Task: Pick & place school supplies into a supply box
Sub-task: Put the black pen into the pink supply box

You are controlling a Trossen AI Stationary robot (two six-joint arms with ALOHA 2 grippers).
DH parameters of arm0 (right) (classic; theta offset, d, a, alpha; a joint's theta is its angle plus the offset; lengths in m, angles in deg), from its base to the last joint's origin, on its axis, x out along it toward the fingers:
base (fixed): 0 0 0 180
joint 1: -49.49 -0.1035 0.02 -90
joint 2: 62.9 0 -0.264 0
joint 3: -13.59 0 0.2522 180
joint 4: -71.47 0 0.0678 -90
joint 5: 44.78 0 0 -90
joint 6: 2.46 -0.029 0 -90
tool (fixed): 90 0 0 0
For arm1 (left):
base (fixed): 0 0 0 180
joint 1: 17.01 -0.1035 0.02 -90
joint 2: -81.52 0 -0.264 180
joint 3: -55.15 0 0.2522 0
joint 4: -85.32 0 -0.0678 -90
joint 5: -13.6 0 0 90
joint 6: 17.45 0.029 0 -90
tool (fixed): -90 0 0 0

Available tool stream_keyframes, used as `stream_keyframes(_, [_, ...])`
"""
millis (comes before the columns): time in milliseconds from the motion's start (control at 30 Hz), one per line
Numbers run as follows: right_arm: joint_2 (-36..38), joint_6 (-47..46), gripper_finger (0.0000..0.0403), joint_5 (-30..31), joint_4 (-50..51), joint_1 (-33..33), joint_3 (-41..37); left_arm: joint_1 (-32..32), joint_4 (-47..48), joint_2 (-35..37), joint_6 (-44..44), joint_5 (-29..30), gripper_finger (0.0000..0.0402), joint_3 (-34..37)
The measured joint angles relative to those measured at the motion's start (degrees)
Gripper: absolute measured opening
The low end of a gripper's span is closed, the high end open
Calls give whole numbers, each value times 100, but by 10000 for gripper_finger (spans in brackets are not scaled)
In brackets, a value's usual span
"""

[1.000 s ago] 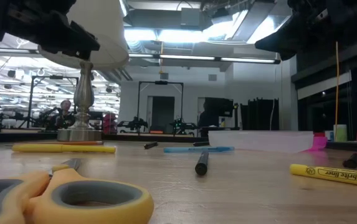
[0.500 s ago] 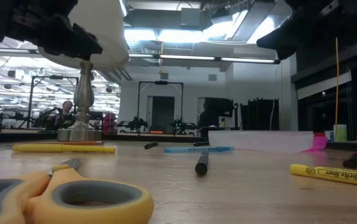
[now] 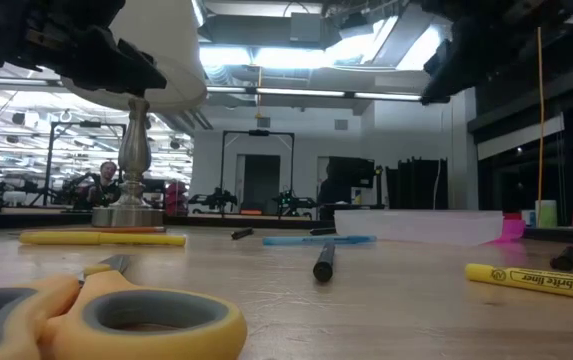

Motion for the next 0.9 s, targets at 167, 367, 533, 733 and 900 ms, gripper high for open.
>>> stream_keyframes(167, [-377,-494,9,49,728,-300,410,0,-187,-2,-46,-1,4,7])
stream_keyframes(367, [-561,-728,4,45,1081,-702,591,24,-639,-204,20,343,3,4])
stream_keyframes(533, [-561,-732,24,46,1170,-787,593,33,-695,-547,8,525,3,-46])
stream_keyframes(733, [-560,-732,44,48,1177,-787,591,236,-417,-1122,-107,531,3,-642])
stream_keyframes(900, [-559,-706,48,48,1512,-787,591,465,-1,-1708,-251,764,3,-1088])
